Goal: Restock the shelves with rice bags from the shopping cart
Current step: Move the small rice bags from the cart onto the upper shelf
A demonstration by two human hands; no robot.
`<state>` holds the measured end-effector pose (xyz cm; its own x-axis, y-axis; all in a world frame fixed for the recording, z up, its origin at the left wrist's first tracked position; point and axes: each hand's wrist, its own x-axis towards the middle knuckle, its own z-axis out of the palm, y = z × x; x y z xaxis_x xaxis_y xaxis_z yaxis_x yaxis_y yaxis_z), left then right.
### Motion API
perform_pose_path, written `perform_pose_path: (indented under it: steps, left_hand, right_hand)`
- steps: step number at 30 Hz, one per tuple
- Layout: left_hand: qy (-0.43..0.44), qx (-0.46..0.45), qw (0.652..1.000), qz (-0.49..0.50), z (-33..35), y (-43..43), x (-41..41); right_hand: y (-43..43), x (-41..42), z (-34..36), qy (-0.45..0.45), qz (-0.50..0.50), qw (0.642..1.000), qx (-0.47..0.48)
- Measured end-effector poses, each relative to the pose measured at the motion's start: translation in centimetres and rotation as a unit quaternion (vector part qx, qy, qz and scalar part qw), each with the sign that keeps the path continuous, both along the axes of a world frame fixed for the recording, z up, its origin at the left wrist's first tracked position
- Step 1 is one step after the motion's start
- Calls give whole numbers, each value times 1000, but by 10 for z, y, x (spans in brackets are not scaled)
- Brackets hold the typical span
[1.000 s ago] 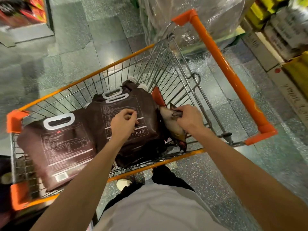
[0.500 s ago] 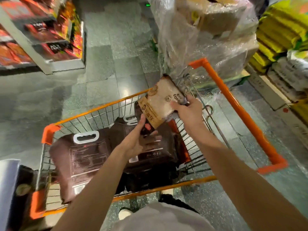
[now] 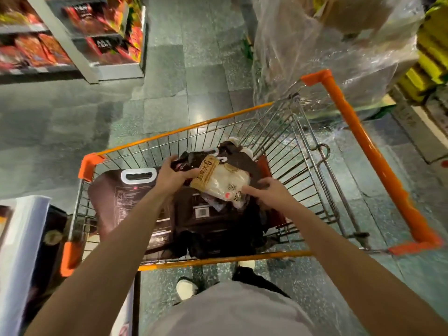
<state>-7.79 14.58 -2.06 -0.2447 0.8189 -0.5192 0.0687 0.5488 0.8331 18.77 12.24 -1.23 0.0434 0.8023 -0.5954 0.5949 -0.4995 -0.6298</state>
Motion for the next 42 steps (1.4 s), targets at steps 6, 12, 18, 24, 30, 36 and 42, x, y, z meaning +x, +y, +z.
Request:
perform_pose_path:
  steps: [6, 12, 18, 24, 30, 36, 42]
  left_hand:
    - [-21, -10, 999, 29, 0, 1, 38]
    - [-14, 8, 994, -108, 11, 20, 59]
    - [-8, 33, 996, 77, -10, 17, 80]
    - [-34, 0, 997, 66, -26, 8, 90]
    - [-46, -6, 998, 30, -23, 1, 82]
    - [-69, 3, 998, -2, -21, -9, 73]
    - [-96, 6, 995, 1, -25, -10, 67]
  right_hand:
    - [15, 16, -12, 129, -5, 989, 70]
    - [30, 40, -22, 60, 15, 997, 46]
    - [28, 41, -25, 73, 65, 994, 43]
    - [26, 41, -31, 174, 89, 981, 0]
    - [31, 62, -63, -39, -8, 997, 59]
    - [27, 62, -99, -98, 68, 990, -78]
    - [39, 45, -107, -120, 6, 992, -45]
